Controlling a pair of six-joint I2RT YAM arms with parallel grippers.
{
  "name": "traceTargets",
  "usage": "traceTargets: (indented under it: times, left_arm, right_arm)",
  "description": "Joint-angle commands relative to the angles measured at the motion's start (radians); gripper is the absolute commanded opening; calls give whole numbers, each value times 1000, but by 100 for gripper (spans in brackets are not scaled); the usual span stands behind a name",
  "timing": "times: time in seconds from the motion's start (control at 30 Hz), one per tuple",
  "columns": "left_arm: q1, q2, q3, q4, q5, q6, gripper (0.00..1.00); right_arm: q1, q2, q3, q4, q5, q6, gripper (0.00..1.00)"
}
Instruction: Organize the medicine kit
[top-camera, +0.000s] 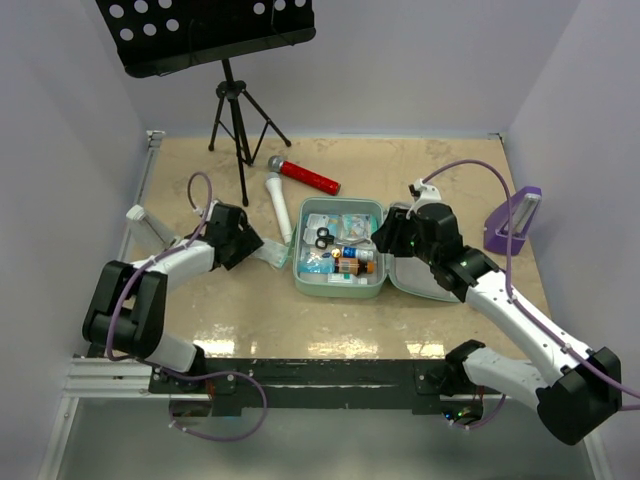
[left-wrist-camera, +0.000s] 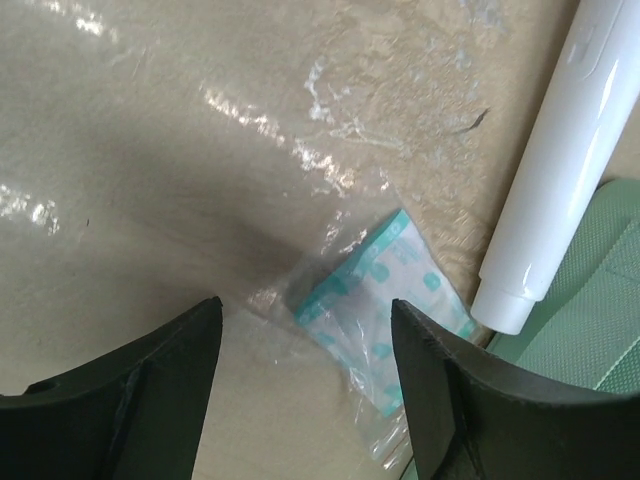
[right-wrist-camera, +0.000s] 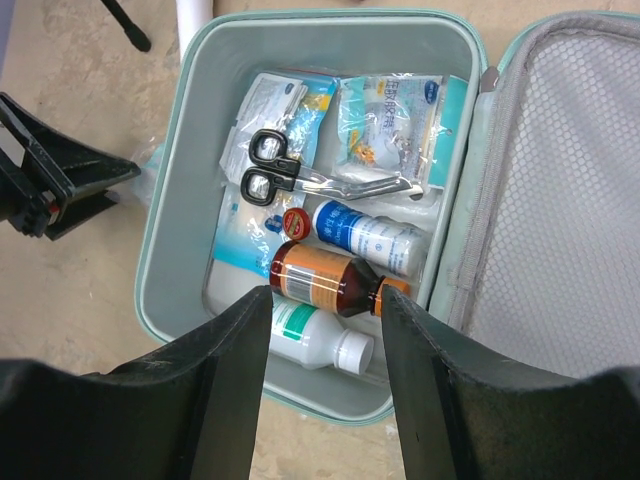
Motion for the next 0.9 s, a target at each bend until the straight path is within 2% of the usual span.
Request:
traceTargets:
  times: [0.0, 0.33, 0.5, 0.7, 0.87]
  left_arm:
    - [33, 59, 26, 57, 33, 39, 68]
    - [34, 53, -17, 102, 127, 100, 30]
    - [34, 10, -25, 88, 131, 117, 2]
    - [34, -115, -9, 20, 130, 126, 0]
    - [36, -288, -14, -26, 131, 128, 0]
  right_arm:
    - [2, -10, -8, 43, -19, 8, 52]
    - [4, -4, -4, 40, -18, 7, 51]
    - [4, -4, 1, 34, -9, 10, 51]
    - [4, 3, 7, 2, 83, 63, 52]
    - [2, -1, -7, 2, 198, 148, 57]
